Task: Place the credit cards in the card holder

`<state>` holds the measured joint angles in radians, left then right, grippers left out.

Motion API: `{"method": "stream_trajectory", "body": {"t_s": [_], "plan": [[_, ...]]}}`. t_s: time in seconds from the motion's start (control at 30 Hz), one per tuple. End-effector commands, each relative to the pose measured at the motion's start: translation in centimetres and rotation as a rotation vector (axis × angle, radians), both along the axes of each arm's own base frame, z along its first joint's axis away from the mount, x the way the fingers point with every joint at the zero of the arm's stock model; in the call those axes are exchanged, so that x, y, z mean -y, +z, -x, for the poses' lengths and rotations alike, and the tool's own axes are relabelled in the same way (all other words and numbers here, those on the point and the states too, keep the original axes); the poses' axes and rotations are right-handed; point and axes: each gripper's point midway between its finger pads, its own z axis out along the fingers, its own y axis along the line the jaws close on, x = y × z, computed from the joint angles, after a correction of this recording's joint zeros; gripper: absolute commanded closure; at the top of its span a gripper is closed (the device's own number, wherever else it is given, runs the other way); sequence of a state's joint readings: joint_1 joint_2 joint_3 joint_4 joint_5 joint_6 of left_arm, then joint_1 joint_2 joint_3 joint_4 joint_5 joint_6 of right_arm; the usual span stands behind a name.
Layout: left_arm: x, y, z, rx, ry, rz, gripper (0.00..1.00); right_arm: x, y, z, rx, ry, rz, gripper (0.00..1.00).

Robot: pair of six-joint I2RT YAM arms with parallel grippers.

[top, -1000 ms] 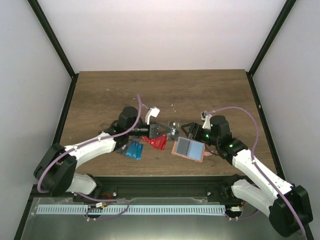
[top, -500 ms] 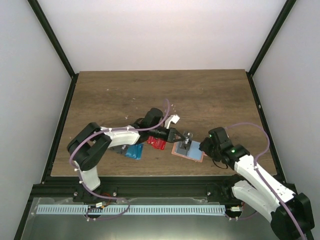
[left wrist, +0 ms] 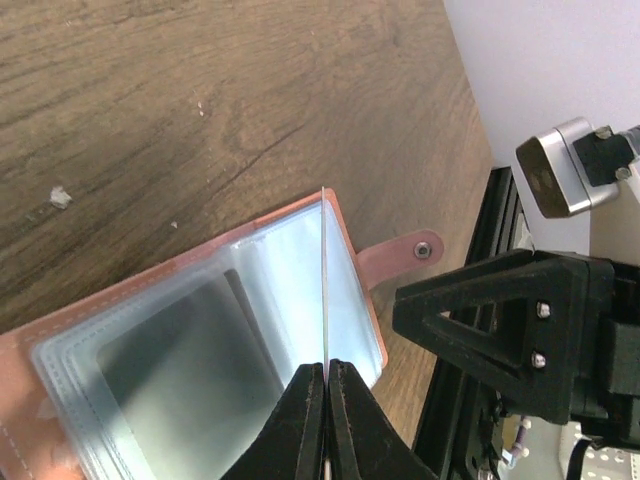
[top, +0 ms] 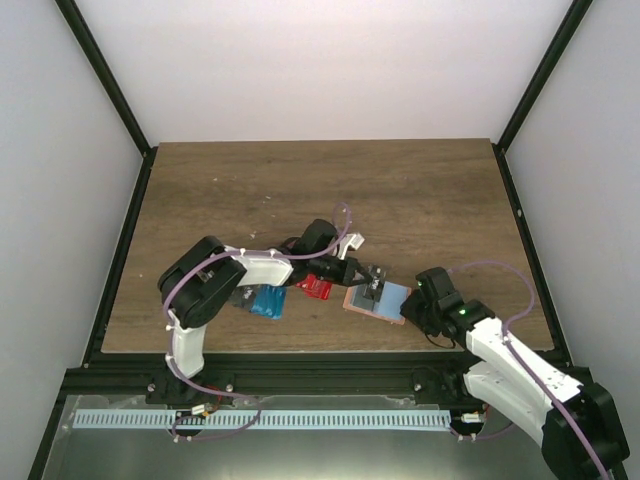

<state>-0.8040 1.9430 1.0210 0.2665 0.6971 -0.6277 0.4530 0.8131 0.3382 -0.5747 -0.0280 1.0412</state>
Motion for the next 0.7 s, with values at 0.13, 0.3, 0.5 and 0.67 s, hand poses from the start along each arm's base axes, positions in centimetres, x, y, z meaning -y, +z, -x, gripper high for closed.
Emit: {"method": "stream_trajectory", "body": {"t_s": [0.13, 0.3, 0.5, 0.67], "plan": [[0.7, -0.8, -1.1, 0.008, 0.033, -0.011, 0.96, -0.3, 0.0, -0.4, 0.024, -0.013, -0.032, 0.66], [0.7, -1.5, -1.2, -0.006, 0.048, -0.023, 0.96, -0.5, -0.4, -0.1, 0.015, -0.009, -0.045, 0.70], [0.8, -1.8, -1.0, -0.015, 0.050, -0.026, 0.96, -0.5, -0.8, 0.1, 0.008, -0.008, -0.050, 0.75], [0.9, -2.0, -0.8, -0.030, 0.054, -0.028, 0.96, -0.6, -0.9, 0.1, 0.010, -0.005, -0.057, 0.78]]}}
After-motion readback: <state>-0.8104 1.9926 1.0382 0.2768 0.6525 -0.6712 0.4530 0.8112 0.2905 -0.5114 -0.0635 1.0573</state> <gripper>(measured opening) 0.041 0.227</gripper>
